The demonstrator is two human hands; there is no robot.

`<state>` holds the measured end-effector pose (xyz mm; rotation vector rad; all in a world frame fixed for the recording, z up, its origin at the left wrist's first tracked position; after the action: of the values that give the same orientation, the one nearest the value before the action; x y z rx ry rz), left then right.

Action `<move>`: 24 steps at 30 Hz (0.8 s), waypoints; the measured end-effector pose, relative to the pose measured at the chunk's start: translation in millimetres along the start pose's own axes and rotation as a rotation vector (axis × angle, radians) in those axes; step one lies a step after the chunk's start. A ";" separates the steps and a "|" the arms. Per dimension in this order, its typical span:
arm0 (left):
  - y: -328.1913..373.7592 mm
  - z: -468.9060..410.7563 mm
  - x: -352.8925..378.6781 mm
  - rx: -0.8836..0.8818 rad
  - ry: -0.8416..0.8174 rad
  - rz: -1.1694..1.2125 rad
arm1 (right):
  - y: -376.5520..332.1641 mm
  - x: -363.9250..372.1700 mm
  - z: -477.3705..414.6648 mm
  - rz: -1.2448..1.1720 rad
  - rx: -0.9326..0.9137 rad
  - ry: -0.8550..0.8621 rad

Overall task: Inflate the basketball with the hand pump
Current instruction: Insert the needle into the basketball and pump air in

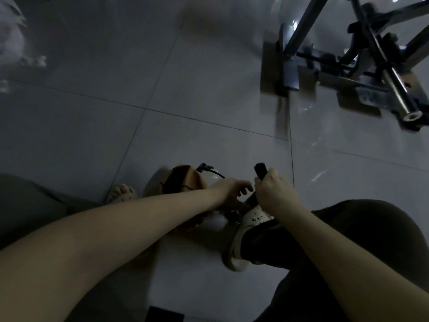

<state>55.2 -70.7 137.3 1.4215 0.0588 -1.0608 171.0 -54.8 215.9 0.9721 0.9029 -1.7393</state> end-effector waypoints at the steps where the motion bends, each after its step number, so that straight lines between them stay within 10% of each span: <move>1: -5.4 1.1 4.0 -0.026 -0.039 -0.069 | 7.2 7.4 -5.8 0.023 0.012 -0.043; 10: -118.1 5.1 -17.6 -0.308 -0.037 -0.325 | 9.3 48.9 -25.1 0.153 0.075 -0.237; 16: -194.4 -4.8 -38.5 -0.502 0.002 -0.404 | -1.3 -4.5 -26.0 0.205 -0.042 0.110; 24: -210.3 -10.5 -34.5 -0.421 -0.063 -0.460 | 12.3 57.5 -38.0 0.084 0.051 -0.231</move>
<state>-88.5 -0.8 -4.1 1.0095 0.5535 -1.3719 175.5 -45.8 146.6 0.8100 0.6632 -1.7675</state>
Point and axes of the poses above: each hand's wrist, its own z-axis away from the middle knuckle, its own x-axis out of the palm, y = z × x, the point moved 6 cm from there along -z, towards the middle knuckle, and after that the axes turned 13 degrees about x, right-handed, at the moved point
